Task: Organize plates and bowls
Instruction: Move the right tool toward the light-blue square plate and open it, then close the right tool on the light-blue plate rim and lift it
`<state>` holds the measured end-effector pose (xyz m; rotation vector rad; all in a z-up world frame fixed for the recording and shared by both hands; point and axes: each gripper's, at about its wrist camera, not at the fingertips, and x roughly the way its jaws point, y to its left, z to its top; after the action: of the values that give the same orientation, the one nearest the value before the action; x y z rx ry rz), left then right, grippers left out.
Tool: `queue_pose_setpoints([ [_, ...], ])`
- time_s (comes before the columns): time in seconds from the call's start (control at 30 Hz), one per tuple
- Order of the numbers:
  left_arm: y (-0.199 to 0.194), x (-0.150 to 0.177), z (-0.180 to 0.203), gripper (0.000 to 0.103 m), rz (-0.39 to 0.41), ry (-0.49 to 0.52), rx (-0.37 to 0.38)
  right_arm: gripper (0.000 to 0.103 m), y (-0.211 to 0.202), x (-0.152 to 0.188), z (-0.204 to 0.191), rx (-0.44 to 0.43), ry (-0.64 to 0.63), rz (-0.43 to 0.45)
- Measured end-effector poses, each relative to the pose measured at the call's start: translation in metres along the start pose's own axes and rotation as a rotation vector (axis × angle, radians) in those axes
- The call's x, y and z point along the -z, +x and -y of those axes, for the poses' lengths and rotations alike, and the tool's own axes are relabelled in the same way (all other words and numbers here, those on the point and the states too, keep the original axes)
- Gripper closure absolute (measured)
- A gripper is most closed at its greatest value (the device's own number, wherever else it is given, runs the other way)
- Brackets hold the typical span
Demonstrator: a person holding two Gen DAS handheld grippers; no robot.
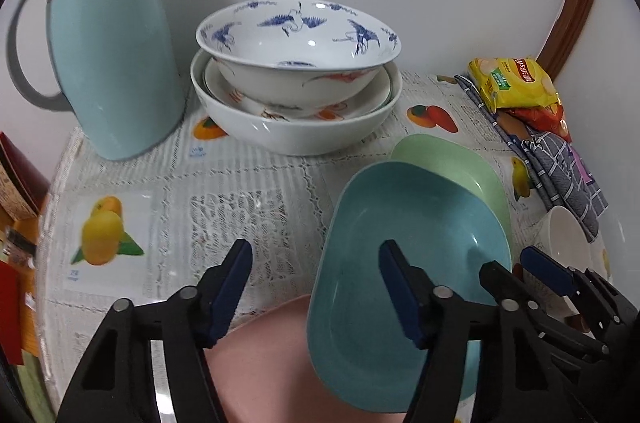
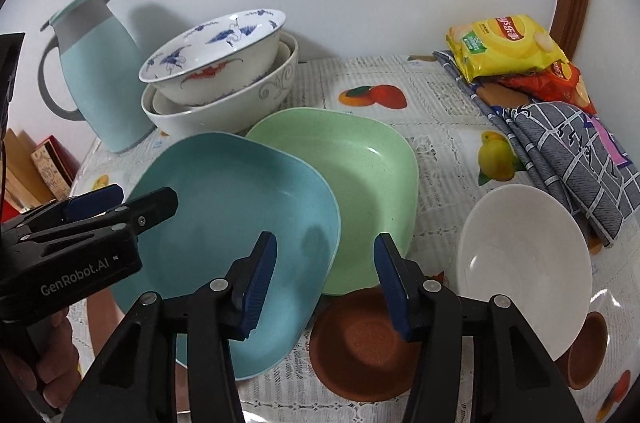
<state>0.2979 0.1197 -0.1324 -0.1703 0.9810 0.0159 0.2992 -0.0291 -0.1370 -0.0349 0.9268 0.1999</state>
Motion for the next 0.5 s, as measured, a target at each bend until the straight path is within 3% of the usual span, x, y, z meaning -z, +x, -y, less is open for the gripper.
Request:
queue_pose_setpoints([
  [0.27, 0.008, 0.002, -0.001, 0.064, -0.021, 0.002, 0.023, 0.062, 0.012, -0.001, -0.003, 0.008, -0.015, -0.019],
  [0.4, 0.011, 0.004, -0.001, 0.080, -0.042, 0.000, 0.043, 0.082, 0.022, 0.001, -0.005, -0.005, -0.017, -0.039],
  [0.5, 0.010, 0.005, -0.001, 0.086, -0.038, -0.002, 0.051, 0.087, 0.025, 0.003, -0.006, 0.012, -0.026, -0.025],
])
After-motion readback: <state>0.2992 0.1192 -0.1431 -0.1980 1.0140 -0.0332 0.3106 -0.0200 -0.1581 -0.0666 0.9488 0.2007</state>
